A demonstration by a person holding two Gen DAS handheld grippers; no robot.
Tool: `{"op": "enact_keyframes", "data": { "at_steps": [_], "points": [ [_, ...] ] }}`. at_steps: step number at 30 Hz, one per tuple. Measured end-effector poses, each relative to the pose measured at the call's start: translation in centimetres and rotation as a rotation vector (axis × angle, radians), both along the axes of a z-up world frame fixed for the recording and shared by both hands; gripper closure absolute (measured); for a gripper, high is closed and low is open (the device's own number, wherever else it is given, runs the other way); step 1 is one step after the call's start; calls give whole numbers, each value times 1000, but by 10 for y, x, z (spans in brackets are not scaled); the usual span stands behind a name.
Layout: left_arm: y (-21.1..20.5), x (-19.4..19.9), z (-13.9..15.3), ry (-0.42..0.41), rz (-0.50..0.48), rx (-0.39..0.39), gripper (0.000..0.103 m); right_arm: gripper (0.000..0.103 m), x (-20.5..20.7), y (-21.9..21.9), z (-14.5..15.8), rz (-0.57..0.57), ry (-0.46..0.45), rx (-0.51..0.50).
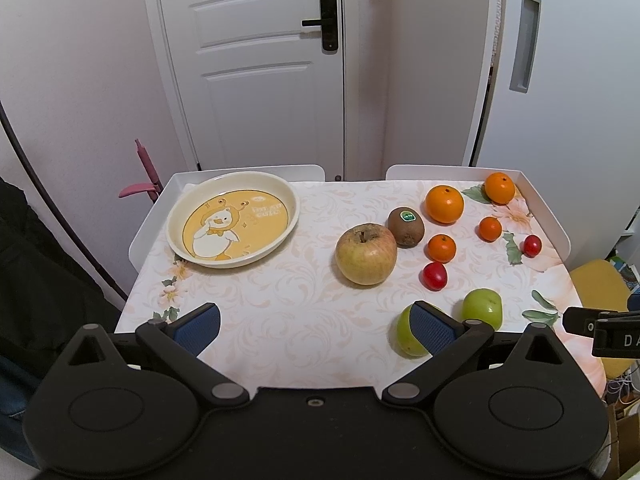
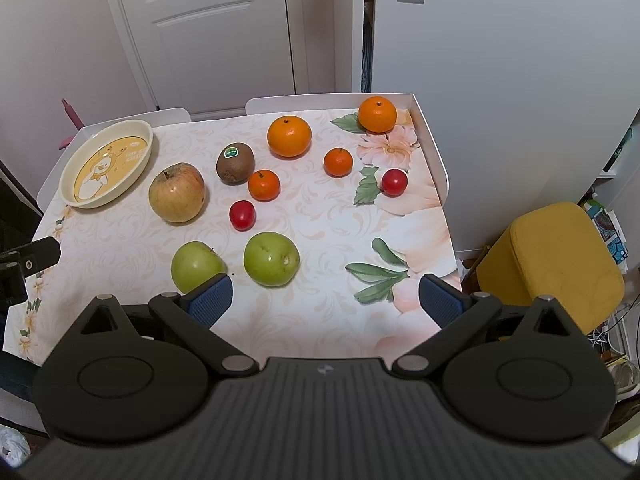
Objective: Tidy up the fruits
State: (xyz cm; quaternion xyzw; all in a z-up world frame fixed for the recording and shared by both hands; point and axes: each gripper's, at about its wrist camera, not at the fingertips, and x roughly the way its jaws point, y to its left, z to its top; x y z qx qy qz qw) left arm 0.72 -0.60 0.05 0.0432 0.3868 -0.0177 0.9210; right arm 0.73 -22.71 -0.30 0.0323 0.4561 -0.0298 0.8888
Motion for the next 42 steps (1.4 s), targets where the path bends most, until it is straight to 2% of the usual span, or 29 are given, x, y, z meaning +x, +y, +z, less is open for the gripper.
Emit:
{"op": "enact_keyframes", "data": {
  "at_steps": [32, 37, 42],
  "points": [
    [-1, 0, 0, 0, -1, -4, 1, 0, 2, 2, 0, 3, 2, 0],
    [-2, 6, -2, -8, -33, 6, 1, 0, 4, -3, -5, 47, -15, 0],
    [-4, 16, -16, 3, -94, 32, 1, 0, 12, -15, -20, 108, -16, 4]
  ]
}}
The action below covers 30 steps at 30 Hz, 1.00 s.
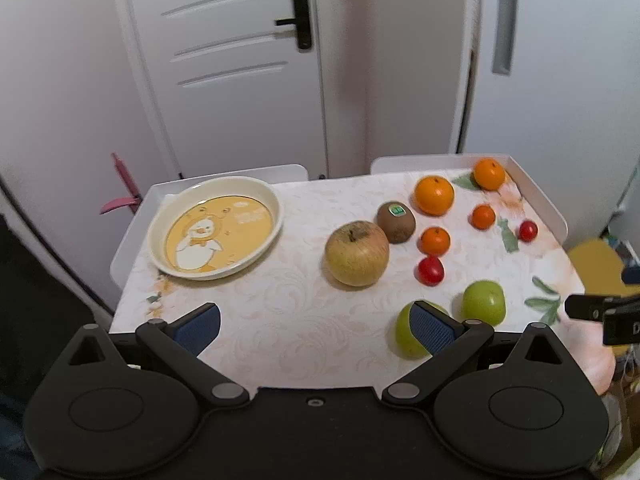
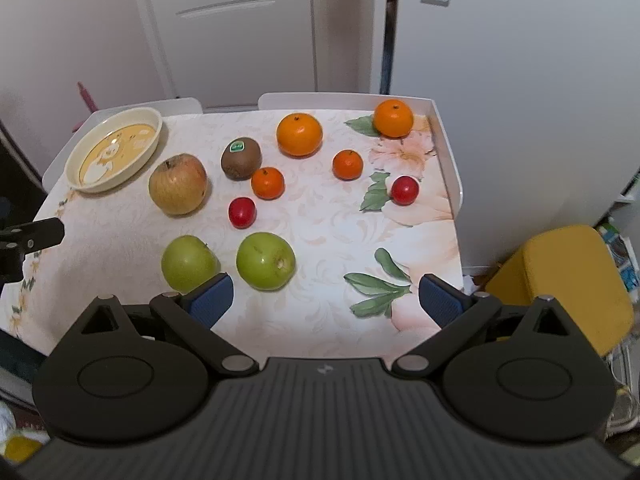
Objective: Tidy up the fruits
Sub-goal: 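Grasp a green apple with the left tool while the right tool grasps another green apple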
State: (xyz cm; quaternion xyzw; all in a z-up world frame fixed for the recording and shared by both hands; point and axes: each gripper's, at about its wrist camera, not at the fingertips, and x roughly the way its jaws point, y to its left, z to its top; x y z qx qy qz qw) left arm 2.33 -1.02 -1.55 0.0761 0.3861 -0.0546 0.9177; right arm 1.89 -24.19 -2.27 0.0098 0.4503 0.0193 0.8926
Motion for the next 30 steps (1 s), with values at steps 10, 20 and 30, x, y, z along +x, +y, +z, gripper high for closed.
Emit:
{"op": "enact_keyframes", "data": {
  "at_steps": [10, 20, 30],
  "points": [
    [-18, 21, -56, 25, -265, 59, 3, 0, 20, -16, -51, 271, 5, 5],
    [-53, 36, -105, 69, -432, 76, 15, 2, 42, -18, -87, 483, -6, 35],
    [-72, 51, -119, 94, -425, 70, 37, 15, 59, -4, -100, 615, 9, 56]
  ]
}}
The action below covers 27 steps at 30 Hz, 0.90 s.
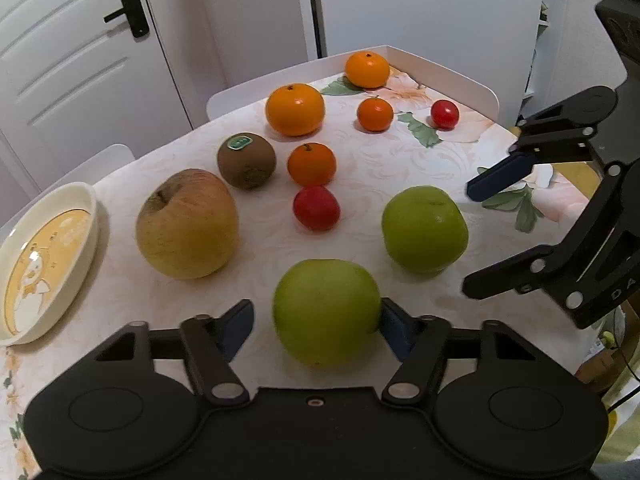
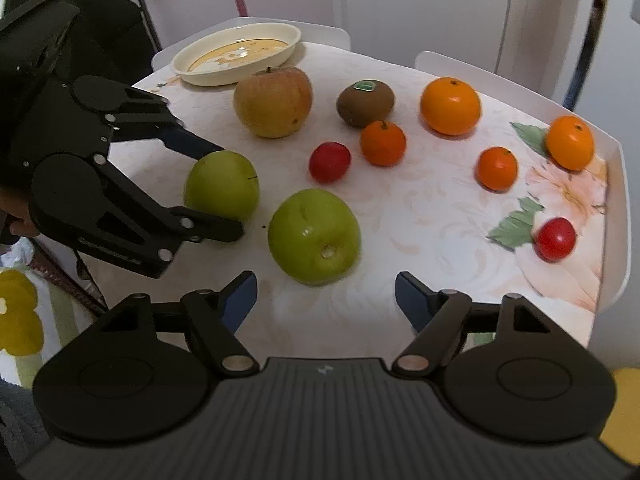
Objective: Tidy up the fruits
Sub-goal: 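Grasp a green apple with the left tool while the right tool grasps another green apple, then carry both green apples to the duck bowl and open the left tool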
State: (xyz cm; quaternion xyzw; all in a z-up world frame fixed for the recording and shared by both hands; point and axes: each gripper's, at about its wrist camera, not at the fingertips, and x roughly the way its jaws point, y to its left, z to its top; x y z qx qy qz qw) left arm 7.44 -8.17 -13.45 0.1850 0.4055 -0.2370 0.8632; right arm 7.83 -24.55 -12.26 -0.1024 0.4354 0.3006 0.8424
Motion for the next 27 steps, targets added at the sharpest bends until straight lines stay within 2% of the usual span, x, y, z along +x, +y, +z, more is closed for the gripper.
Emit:
{"op": "enact_keyframes", "data": {
  "at_steps": [1, 17, 19, 27],
  "points": [
    [-1, 1, 0, 3, -5, -3, 43, 16, 1, 1, -1, 9, 0, 1],
    [3, -10, 0, -17, 9, 30, 43, 29, 16, 13, -6, 74, -8, 15],
    [4, -11, 0, -18, 18, 33, 43, 34, 16, 13, -6, 79, -12, 17],
    [11, -16, 9, -36, 82, 29, 43, 34, 16, 15, 1, 99, -41, 20]
  ]
}}
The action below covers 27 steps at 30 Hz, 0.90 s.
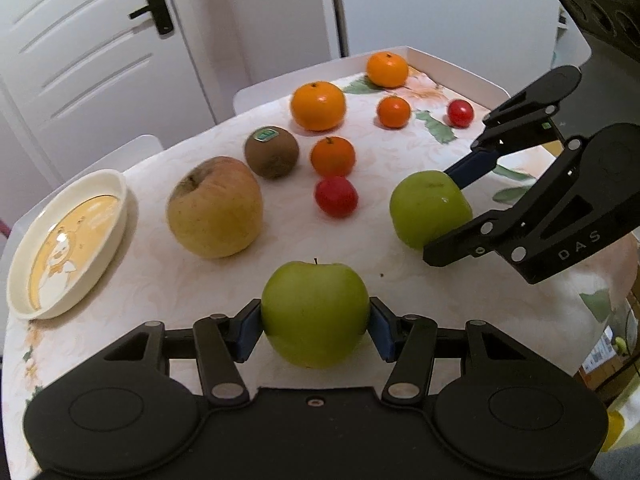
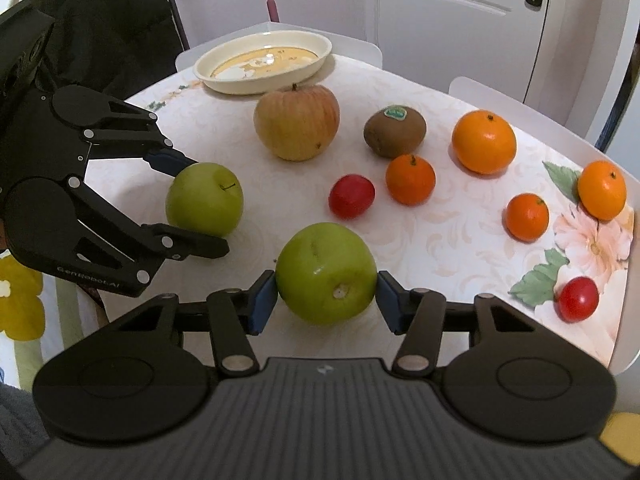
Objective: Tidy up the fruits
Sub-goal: 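Carry both green apples to the duck bowl and open the left tool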
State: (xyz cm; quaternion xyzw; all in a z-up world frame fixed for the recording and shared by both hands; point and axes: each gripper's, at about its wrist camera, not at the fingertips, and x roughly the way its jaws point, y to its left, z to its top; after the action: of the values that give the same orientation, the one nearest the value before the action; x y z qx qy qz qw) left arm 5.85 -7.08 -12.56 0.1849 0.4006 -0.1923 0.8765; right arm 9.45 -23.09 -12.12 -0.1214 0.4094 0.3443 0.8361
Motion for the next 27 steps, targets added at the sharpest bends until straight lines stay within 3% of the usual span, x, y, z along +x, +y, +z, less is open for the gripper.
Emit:
{"op": "enact_keyframes", "data": {
  "at_steps": [15, 27],
  "points": [
    [42, 0, 59, -91, 186, -31, 43, 35, 17, 25, 58, 43, -69, 82],
    [130, 40, 98, -148, 315, -30, 43, 35, 56, 100, 96, 24, -94, 104]
  ]
}}
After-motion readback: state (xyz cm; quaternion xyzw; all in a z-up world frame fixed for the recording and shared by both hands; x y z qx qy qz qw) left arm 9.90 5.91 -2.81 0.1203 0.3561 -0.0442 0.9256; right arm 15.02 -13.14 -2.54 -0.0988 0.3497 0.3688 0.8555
